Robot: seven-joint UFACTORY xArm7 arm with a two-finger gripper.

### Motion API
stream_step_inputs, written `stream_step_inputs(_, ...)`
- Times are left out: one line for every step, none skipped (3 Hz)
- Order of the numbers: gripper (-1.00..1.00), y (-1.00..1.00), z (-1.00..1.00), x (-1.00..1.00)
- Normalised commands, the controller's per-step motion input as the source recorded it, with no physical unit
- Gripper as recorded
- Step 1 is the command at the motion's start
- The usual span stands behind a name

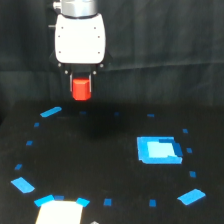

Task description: Pick up the red object from the table

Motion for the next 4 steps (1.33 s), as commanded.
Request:
stream_step_inputs(-0.9, -0.15, 0.64, -0.02)
stream_step_inputs(-0.88, 0.38, 0.21, 0.07)
stream_step_inputs(-1.0, 0.01, 0.06, -0.11)
stream_step_inputs(-1.0, 0.17, 0.8, 0.38)
